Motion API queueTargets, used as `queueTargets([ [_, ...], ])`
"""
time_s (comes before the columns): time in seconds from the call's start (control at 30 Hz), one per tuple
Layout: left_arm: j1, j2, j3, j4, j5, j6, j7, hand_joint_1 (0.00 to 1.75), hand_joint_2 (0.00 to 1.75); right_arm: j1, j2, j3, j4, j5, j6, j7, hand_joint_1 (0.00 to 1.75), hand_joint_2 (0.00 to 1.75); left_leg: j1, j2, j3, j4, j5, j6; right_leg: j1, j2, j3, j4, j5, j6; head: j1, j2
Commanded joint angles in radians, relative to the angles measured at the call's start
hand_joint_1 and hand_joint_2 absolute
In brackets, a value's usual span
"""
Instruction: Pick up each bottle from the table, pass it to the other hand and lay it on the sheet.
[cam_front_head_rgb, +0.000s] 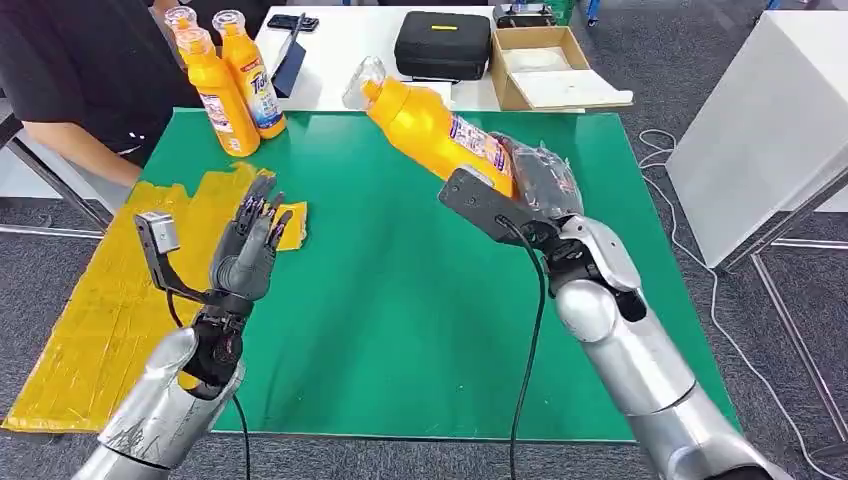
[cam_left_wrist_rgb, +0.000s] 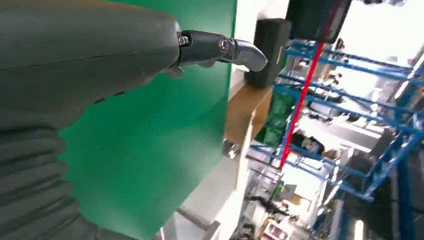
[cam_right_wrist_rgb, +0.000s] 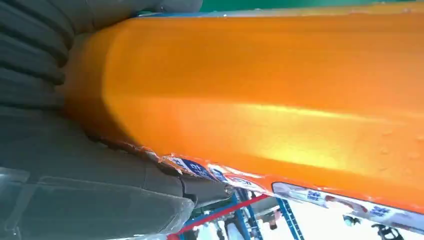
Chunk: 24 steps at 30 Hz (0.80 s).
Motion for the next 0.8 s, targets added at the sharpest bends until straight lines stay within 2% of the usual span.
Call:
queueTargets([
  [0.03,0.008,-0.045,-0.017,-0.036,0.010,0.020,0.012,0.00,1.75,-0.018,0.060,0.025,0.022,0.009,-0.017,-0.001,1.75,1.75,-0.001,0.001,0.002,0.000,-0.001,-0.001,-0.001,0.001,0.002,0.000,-0.001,0.000,0.000,0.000],
  [0.13,0.027,-0.061,-0.002,-0.074,0.084,0.003,0.018,0.00,1.75,-0.035,0.121,0.065,0.078,-0.016,0.023,-0.017,1.75,1.75,-0.001,0.000,0.004,0.000,-0.002,-0.001,-0.001,0.000,0.003,0.001,-0.002,0.000,0.000,0.000],
  [0.27,0.052,-0.067,-0.019,-0.136,0.139,0.007,0.029,0.00,1.75,-0.062,0.204,0.172,0.204,0.000,-0.005,0.008,1.75,1.75,0.000,0.006,0.004,-0.001,-0.002,-0.001,0.000,0.005,0.002,0.001,-0.001,0.000,0.000,0.000],
  [0.33,0.053,-0.073,-0.023,-0.144,0.141,0.008,0.029,0.00,1.75,-0.063,0.218,0.194,0.219,0.024,-0.020,0.022,1.75,1.75,0.000,0.006,0.004,-0.001,-0.002,-0.001,0.000,0.005,0.002,0.001,-0.001,0.000,0.000,0.000],
  [0.47,0.081,-0.104,0.007,-0.187,0.169,0.006,0.042,0.00,1.75,-0.066,0.243,0.304,0.229,0.198,-0.045,0.067,1.75,1.75,0.000,0.004,0.005,0.000,-0.003,-0.001,0.000,0.003,0.003,0.002,-0.002,0.000,0.000,0.000],
  [0.8,0.103,-0.137,0.025,-0.223,0.210,-0.021,0.092,0.00,1.75,-0.036,0.282,0.318,0.248,0.217,-0.023,0.065,1.75,1.75,0.000,0.000,0.002,-0.001,-0.001,-0.001,0.000,0.000,0.002,0.000,-0.001,0.000,0.000,0.000],
])
